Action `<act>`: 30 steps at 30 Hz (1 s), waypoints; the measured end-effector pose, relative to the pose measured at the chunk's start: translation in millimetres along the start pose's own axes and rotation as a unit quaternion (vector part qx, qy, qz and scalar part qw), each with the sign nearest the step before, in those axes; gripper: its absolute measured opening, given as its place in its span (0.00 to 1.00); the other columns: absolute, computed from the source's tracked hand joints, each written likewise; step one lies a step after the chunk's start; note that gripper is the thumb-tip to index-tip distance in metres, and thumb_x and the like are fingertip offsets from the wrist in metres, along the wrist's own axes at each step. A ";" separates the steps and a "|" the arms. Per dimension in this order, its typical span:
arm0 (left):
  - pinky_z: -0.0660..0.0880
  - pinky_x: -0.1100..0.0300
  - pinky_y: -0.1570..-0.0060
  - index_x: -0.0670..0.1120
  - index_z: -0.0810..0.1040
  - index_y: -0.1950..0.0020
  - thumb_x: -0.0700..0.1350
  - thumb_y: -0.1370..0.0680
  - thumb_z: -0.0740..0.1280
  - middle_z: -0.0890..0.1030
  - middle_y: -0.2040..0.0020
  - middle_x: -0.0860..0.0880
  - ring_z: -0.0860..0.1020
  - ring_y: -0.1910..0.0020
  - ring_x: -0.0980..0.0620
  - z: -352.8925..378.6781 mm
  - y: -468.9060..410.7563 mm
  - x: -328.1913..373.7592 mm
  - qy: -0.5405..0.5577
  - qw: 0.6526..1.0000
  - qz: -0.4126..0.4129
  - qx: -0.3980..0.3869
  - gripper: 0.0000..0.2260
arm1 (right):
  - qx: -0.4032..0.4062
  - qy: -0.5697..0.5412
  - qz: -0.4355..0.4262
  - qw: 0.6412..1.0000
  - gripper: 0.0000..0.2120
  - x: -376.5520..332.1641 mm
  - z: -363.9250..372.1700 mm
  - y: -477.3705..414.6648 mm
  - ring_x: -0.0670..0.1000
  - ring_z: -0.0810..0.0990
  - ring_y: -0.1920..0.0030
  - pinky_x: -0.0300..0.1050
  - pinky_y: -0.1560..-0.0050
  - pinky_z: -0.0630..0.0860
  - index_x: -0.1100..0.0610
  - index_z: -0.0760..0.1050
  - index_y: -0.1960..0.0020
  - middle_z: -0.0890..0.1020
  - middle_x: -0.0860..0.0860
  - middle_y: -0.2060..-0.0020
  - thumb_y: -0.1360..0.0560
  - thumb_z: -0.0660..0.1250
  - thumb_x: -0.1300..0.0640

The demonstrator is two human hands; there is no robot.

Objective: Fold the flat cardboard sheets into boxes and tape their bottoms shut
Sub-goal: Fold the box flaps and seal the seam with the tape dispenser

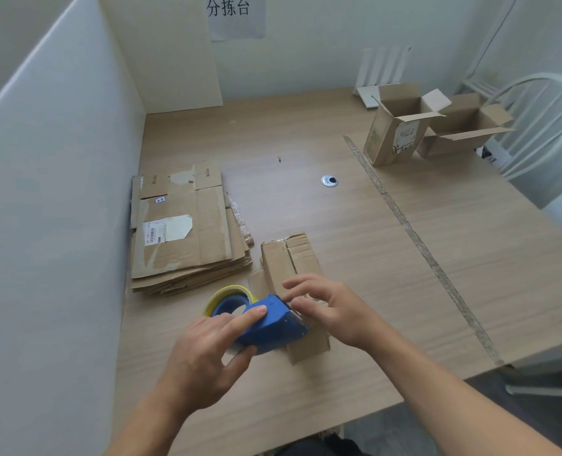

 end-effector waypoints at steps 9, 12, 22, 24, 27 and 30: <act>0.74 0.62 0.54 0.80 0.55 0.31 0.61 0.28 0.61 0.79 0.47 0.68 0.76 0.56 0.63 21.2 2.3 -13.4 0.067 0.985 -0.114 -0.112 0.29 | 0.118 0.066 0.033 0.990 0.08 20.7 -22.3 13.5 0.40 0.74 0.38 0.37 0.42 0.71 0.47 0.84 0.61 0.74 0.37 0.40 0.24 0.71 0.55; 0.76 0.54 0.51 0.80 0.58 0.32 0.62 0.29 0.61 0.82 0.48 0.57 0.79 0.53 0.54 24.6 -5.3 -19.1 0.106 0.972 -0.142 -0.151 0.28 | 0.137 0.027 0.076 0.987 0.08 37.0 -28.5 22.2 0.39 0.75 0.41 0.34 0.47 0.72 0.53 0.85 0.60 0.74 0.38 0.40 0.23 0.70 0.56; 0.76 0.54 0.46 0.78 0.64 0.34 0.62 0.32 0.61 0.79 0.42 0.63 0.77 0.48 0.59 32.1 -14.8 -33.1 0.094 0.930 -0.198 -0.296 0.27 | 0.244 -0.089 0.208 0.943 0.10 105.7 -72.4 41.5 0.46 0.79 0.44 0.50 0.39 0.75 0.55 0.84 0.63 0.77 0.45 0.43 0.23 0.69 0.59; 0.76 0.57 0.48 0.77 0.65 0.34 0.60 0.31 0.63 0.79 0.43 0.64 0.77 0.49 0.60 30.3 -22.2 -33.9 0.083 0.926 -0.206 -0.305 0.26 | 0.262 -0.109 0.223 0.932 0.10 113.3 -72.4 40.4 0.48 0.79 0.45 0.53 0.39 0.76 0.55 0.84 0.63 0.77 0.45 0.45 0.23 0.69 0.59; 0.76 0.58 0.47 0.78 0.65 0.35 0.61 0.31 0.63 0.79 0.42 0.65 0.78 0.48 0.60 25.0 -24.5 -36.8 0.099 0.920 -0.224 -0.305 0.26 | 0.272 -0.132 0.220 0.928 0.09 114.3 -77.3 41.7 0.47 0.79 0.47 0.47 0.50 0.77 0.58 0.83 0.61 0.76 0.46 0.43 0.22 0.68 0.60; 0.75 0.54 0.44 0.81 0.63 0.36 0.62 0.29 0.63 0.78 0.40 0.65 0.77 0.45 0.59 23.0 -21.6 -38.7 0.108 0.918 -0.230 -0.303 0.24 | 0.244 -0.123 0.211 0.938 0.09 111.0 -75.9 40.4 0.46 0.78 0.46 0.46 0.51 0.76 0.58 0.83 0.59 0.76 0.45 0.43 0.22 0.68 0.59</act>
Point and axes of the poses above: each hand's wrist, its own y-axis away from the middle knuckle, its own z-axis out of the palm, x = y × z, the point moved 10 cm from there along -y, towards the middle knuckle
